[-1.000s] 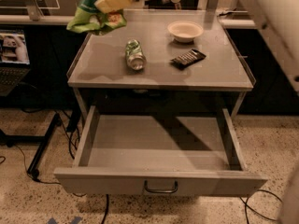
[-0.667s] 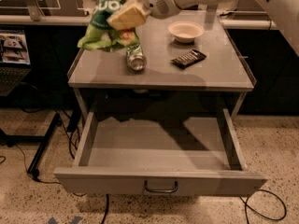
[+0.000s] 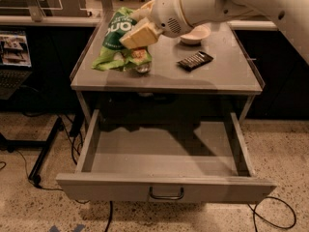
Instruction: Place green rice chip bag into top drawer
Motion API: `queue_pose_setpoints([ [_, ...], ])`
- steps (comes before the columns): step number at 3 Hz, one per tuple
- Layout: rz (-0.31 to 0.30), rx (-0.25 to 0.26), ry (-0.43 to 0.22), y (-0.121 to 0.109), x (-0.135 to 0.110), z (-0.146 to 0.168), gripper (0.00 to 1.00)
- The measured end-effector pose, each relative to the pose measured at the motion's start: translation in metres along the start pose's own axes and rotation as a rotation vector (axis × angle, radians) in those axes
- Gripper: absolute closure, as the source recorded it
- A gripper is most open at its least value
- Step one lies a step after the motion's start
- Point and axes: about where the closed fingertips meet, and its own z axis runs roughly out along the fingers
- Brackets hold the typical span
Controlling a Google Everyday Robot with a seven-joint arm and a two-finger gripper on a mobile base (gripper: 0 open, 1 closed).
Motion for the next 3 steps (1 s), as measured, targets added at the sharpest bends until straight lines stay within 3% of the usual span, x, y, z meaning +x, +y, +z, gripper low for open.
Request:
queue_pose_setpoints([
  [1,0.007,-0.017,-0.005,0.012,0.000,0.004,1.00],
  [2,0.031,-0.001,-0.030,0.033,-0.019,-0.004,1.00],
  [3,0.085,0.156,-0.021,0.070,-0.045,-0.042,1.00],
])
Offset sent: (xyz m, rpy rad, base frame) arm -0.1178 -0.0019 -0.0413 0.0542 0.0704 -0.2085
